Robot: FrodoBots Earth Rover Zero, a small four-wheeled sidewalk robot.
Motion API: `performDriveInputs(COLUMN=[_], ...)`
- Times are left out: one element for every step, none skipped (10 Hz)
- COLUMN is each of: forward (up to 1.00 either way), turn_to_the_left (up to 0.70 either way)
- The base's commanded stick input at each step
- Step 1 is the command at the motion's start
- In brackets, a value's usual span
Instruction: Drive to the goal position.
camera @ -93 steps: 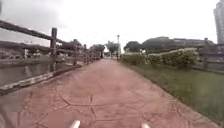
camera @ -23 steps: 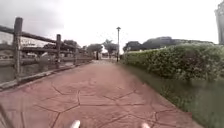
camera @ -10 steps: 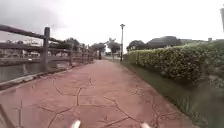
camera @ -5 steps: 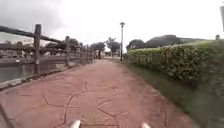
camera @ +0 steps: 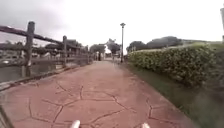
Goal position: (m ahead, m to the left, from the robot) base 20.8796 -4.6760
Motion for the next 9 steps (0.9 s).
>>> performDriveInputs(forward=[0.7, 0.7, 0.7, 0.7, 0.7, 0.7, 0.7, 0.7, 0.7], turn_to_the_left=[0.02, 0.02, 0.03, 0.03, 0.03, 0.03, 0.03, 0.03, 0.03])
